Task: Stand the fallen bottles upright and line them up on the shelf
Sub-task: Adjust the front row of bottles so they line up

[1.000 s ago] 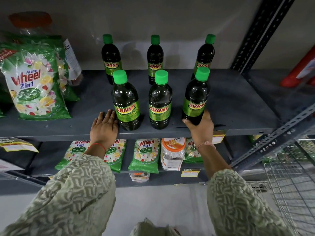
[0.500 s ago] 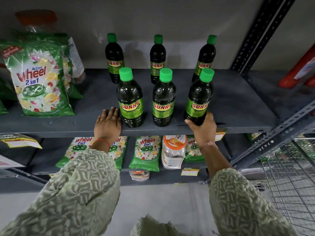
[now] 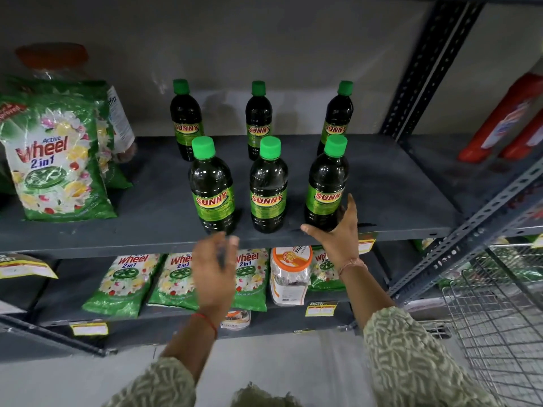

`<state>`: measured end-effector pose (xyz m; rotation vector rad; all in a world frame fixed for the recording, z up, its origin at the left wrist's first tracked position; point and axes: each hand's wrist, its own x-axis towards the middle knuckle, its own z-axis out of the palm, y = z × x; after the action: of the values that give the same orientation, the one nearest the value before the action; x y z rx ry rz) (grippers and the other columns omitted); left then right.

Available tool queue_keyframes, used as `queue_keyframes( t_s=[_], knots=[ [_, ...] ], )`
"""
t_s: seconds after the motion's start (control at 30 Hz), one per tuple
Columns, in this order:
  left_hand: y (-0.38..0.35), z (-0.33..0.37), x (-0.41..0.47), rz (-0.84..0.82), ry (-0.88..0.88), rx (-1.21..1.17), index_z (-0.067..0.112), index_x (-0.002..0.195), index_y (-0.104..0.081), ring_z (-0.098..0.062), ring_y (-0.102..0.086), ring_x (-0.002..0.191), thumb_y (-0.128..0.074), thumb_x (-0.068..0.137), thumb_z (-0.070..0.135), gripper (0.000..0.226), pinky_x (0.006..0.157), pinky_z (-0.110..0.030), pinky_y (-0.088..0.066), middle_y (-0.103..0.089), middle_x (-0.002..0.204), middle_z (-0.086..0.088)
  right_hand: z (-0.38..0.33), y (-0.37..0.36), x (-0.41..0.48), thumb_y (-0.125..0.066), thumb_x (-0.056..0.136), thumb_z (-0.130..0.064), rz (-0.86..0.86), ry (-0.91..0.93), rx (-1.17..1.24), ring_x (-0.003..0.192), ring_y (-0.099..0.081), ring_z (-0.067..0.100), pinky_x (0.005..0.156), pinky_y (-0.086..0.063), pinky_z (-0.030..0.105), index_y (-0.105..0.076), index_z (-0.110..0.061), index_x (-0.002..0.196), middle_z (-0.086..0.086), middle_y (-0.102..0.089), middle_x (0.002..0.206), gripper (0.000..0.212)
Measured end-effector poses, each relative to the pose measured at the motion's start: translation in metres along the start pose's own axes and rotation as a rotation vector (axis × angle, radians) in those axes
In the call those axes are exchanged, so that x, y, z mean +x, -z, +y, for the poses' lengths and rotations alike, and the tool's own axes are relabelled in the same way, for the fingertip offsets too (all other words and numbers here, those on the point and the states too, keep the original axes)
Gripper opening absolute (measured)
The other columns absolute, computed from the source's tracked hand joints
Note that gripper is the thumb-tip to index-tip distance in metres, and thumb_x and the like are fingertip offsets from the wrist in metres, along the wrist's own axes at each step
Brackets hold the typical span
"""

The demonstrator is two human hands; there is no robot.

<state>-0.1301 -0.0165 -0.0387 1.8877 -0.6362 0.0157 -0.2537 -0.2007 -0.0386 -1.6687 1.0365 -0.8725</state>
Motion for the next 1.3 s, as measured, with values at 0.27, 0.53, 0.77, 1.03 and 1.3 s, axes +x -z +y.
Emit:
queue_keyframes(
  t_s=[0.27,0.53,0.77,1.03,1.3],
  knots=[
    [-0.071,0.030,0.027,-0.176,0.148,-0.115,0.006,0.138,-0.033,-0.030,-0.042,0.132,-0.082,0.064,0.017,0.089,0.114,-0.036,-0.032,-0.045,0.142,-0.016,0.001,0.004,0.007,-0.082,0.065,-0.020,0.040,0.097,-0.215,0.114,-0.053,0.029,0.088,-0.040,0.029,-0.041,-0.006,0.126,0.015,-0.056,0.122,0.074],
    [-0.091,0.032,0.039,-0.170,0.135,-0.028,0.003,0.113,-0.056,-0.030,-0.060,0.106,-0.084,0.062,0.018,0.060,0.089,-0.031,-0.046,-0.066,0.113,-0.017,0.013,0.045,0.017,-0.081,0.065,-0.023,0.119,0.072,-0.245,0.108,-0.057,0.033,0.085,-0.046,0.035,-0.045,-0.006,0.122,0.017,-0.060,0.117,0.069],
    [-0.111,0.043,0.030,-0.156,0.121,-0.034,0.003,0.107,-0.058,-0.026,-0.060,0.100,-0.084,0.062,0.018,0.054,0.081,-0.027,-0.043,-0.067,0.110,-0.017,0.028,0.086,0.033,-0.083,0.064,-0.023,0.142,0.044,-0.263,0.106,-0.059,0.034,0.081,-0.046,0.033,-0.046,-0.004,0.119,0.019,-0.063,0.114,0.069],
    [-0.099,0.047,0.023,-0.192,0.139,-0.099,0.003,0.113,-0.055,-0.019,-0.056,0.097,-0.082,0.065,0.015,0.056,0.082,-0.027,-0.043,-0.064,0.113,-0.014,0.028,0.085,0.023,-0.085,0.060,-0.022,0.117,-0.009,-0.127,0.132,-0.038,0.029,0.106,-0.034,0.034,-0.029,-0.007,0.138,0.016,-0.040,0.141,0.097],
    [-0.039,0.001,0.008,0.310,0.194,0.070,-0.006,0.136,-0.030,-0.046,-0.028,0.132,-0.083,0.059,0.031,0.101,0.110,-0.049,-0.027,-0.030,0.140,-0.033,-0.004,0.002,-0.027,-0.079,0.067,-0.035,-0.171,0.223,-0.153,0.130,-0.038,0.027,0.109,-0.038,0.042,-0.030,-0.015,0.138,0.011,-0.031,0.142,0.089]
  ],
)
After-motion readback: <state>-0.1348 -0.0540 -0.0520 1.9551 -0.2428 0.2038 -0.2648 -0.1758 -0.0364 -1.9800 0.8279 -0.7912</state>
